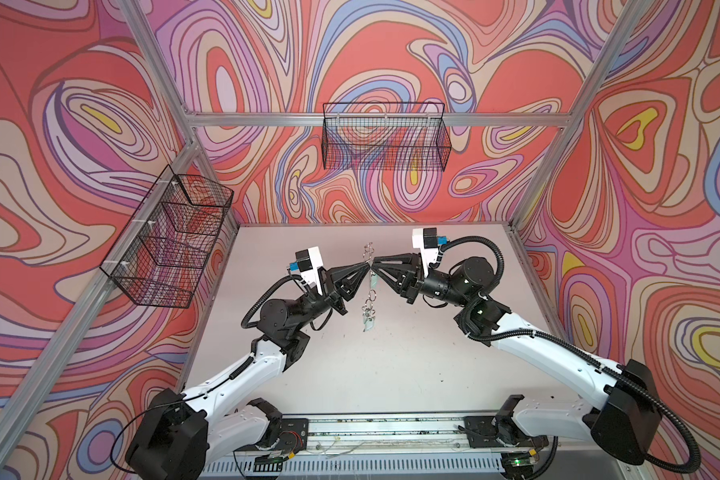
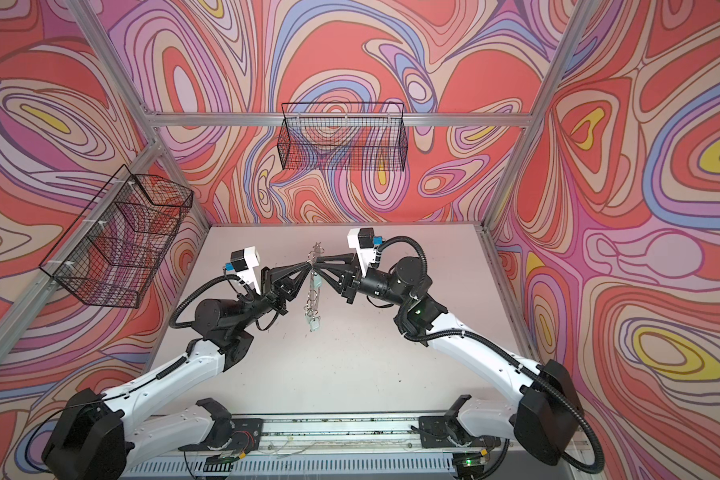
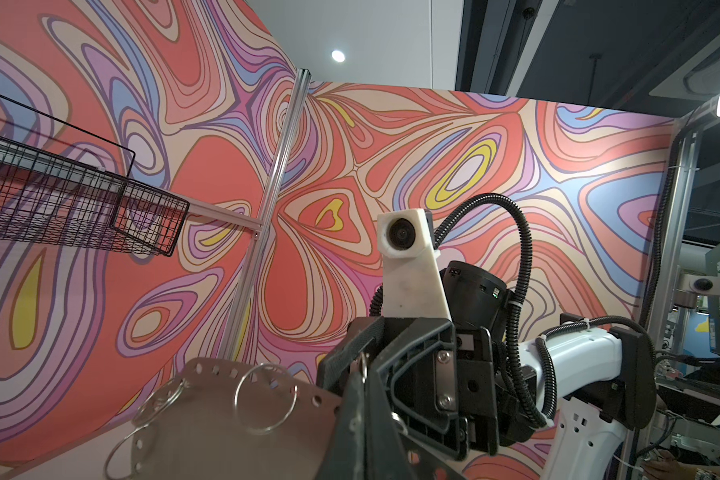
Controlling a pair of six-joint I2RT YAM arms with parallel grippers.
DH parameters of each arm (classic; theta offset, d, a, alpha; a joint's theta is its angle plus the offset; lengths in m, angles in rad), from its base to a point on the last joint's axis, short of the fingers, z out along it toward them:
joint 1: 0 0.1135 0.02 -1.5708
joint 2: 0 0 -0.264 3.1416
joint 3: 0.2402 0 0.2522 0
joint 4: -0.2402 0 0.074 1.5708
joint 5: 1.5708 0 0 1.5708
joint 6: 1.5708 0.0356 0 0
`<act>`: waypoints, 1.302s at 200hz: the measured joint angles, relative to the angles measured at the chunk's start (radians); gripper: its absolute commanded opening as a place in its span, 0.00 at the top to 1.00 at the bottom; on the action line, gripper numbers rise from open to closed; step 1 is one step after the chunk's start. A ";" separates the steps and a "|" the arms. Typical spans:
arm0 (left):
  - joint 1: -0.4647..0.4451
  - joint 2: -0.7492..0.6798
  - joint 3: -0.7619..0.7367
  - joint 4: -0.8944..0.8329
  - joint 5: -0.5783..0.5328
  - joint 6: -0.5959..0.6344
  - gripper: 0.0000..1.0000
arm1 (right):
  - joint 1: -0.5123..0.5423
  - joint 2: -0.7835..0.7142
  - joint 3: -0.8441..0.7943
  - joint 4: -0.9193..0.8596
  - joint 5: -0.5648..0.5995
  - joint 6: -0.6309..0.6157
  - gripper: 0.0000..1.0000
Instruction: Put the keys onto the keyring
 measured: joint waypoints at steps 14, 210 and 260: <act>0.000 0.000 -0.002 0.000 0.000 0.000 1.00 | 0.000 -0.006 -0.007 -0.003 0.002 -0.003 0.78; 0.000 -0.011 -0.002 0.001 0.033 -0.010 1.00 | -0.023 0.030 -0.031 0.163 -0.115 0.122 0.89; 0.000 -0.005 -0.002 0.002 0.040 -0.017 1.00 | -0.029 0.051 -0.031 0.199 -0.157 0.147 1.00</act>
